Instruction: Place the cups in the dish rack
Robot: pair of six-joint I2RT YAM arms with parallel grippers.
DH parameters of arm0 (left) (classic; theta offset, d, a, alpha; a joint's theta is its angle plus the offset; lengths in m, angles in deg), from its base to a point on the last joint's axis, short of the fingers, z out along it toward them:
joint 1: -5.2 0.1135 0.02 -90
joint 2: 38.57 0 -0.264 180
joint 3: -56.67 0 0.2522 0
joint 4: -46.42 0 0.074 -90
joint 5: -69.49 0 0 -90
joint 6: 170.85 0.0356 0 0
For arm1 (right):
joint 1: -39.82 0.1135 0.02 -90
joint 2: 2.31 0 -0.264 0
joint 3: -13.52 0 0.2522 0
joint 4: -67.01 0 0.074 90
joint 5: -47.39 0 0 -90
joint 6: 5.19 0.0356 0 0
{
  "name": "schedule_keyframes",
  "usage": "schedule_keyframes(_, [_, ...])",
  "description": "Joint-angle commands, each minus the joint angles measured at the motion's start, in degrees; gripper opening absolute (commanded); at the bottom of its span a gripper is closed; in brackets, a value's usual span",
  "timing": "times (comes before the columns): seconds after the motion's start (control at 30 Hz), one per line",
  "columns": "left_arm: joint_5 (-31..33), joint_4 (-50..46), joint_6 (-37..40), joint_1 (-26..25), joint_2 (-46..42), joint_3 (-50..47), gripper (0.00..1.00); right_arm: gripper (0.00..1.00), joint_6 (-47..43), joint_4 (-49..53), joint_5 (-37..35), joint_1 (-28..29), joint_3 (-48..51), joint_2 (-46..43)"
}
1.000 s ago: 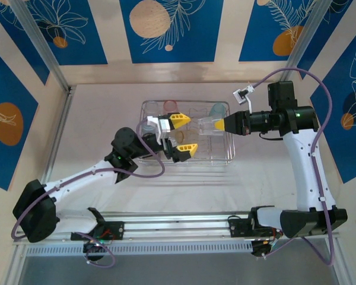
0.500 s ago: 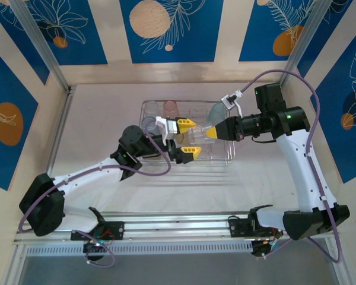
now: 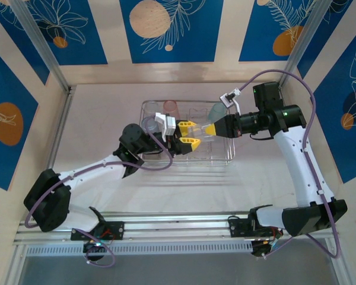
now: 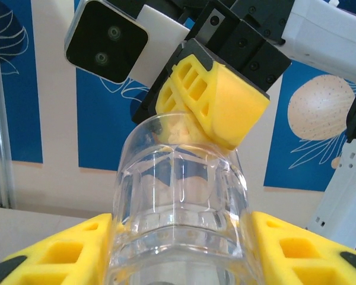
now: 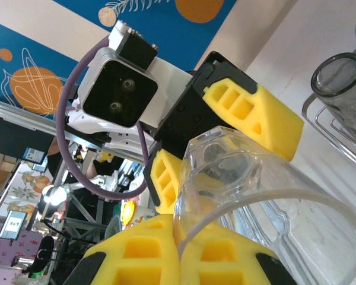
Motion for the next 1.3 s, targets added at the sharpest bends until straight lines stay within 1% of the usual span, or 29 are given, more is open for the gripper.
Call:
schedule_keyframes(0.0, [-1.9,4.3,-2.3,-0.6,0.8,2.3,0.33,0.0,1.3,-2.3,0.5,0.1,1.0,0.9])
schedule_keyframes(0.03, [-0.8,3.5,-2.7,-0.7,0.9,2.4,0.26,0.07,1.9,-2.3,0.2,-0.4,1.2,0.9])
schedule_keyframes(0.1, [2.2,0.9,-3.4,-0.7,0.5,2.9,0.15,0.37,3.0,-2.4,-0.8,-2.0,1.5,0.8])
schedule_keyframes(0.13, [3.9,-1.1,-3.7,-0.7,0.1,3.2,0.11,0.43,3.8,-2.3,-1.8,-3.1,1.6,0.6])
schedule_keyframes(0.17, [6.2,-4.6,-3.8,-0.6,-0.4,3.9,0.06,0.5,4.3,-1.8,-2.9,-4.6,1.5,0.3])
schedule_keyframes(0.2, [8.0,-9.5,-3.5,-0.7,-1.0,5.2,0.04,0.57,5.0,-1.6,-4.5,-6.5,1.3,-0.4])
schedule_keyframes(0.23, [9.4,-14.4,-2.7,-0.7,-1.6,6.5,0.03,0.58,6.2,-1.9,-6.7,-8.4,1.6,-1.3])
schedule_keyframes(0.27, [11.7,-21.4,-1.4,-0.9,-2.1,8.9,0.01,0.59,7.2,-1.7,-9.4,-10.6,1.7,-2.3])
schedule_keyframes(0.33, [15.6,-35.1,0.8,-1.2,-2.0,14.1,0.0,0.6,9.0,-1.7,-15.3,-14.6,1.6,-4.6])
schedule_keyframes(0.37, [17.7,-42.8,1.9,-1.4,-1.3,17.6,0.0,0.59,10.4,-2.0,-19.5,-16.5,2.1,-5.8])
schedule_keyframes(0.43, [21.5,-56.2,2.7,-1.7,1.0,24.7,0.0,0.54,11.9,-2.0,-26.2,-19.3,3.9,-7.1])
schedule_keyframes(0.5, [25.4,-68.5,2.8,-2.1,4.5,32.1,0.0,0.5,12.5,0.1,-34.2,-20.5,5.9,-5.3])
schedule_keyframes(0.57, [27.7,-78.4,3.9,-2.7,8.3,39.0,0.0,0.44,12.3,1.5,-40.6,-20.5,8.1,-2.3])
schedule_keyframes(0.63, [31.2,-86.9,4.6,-3.9,12.6,45.9,0.0,0.37,13.3,-0.8,-44.1,-20.7,11.5,-0.6])
schedule_keyframes(0.7, [33.5,-94.6,5.8,-5.7,17.4,52.9,0.0,0.33,14.9,-4.3,-46.8,-21.3,14.7,0.1])
schedule_keyframes(0.73, [35.1,-98.3,6.2,-6.8,19.6,56.6,0.0,0.32,15.4,-5.5,-48.0,-21.7,15.6,0.2])
schedule_keyframes(0.87, [40.5,-115.1,7.3,-10.8,33.0,75.6,0.0,0.31,16.6,-8.9,-51.5,-23.8,18.1,-1.2])
schedule_keyframes(0.97, [41.4,-121.7,5.7,-12.1,41.7,86.5,0.0,0.31,17.2,-11.4,-51.1,-26.1,20.2,-3.5])
schedule_keyframes(1.03, [40.5,-122.5,4.3,-12.4,45.7,91.0,0.0,0.32,17.2,-12.0,-49.4,-27.4,21.2,-3.7])
schedule_keyframes(1.1, [39.3,-122.6,3.3,-12.5,49.2,94.6,0.0,0.32,16.8,-12.1,-48.0,-28.0,22.2,-3.2])
schedule_keyframes(1.17, [41.3,-123.5,2.6,-13.0,52.8,98.4,0.0,0.32,16.7,-12.6,-47.4,-28.2,23.9,-3.5])
schedule_keyframes(1.27, [43.6,-123.6,2.4,-13.2,56.4,101.0,0.0,0.32,17.0,-13.5,-46.6,-28.2,26.5,-4.7])
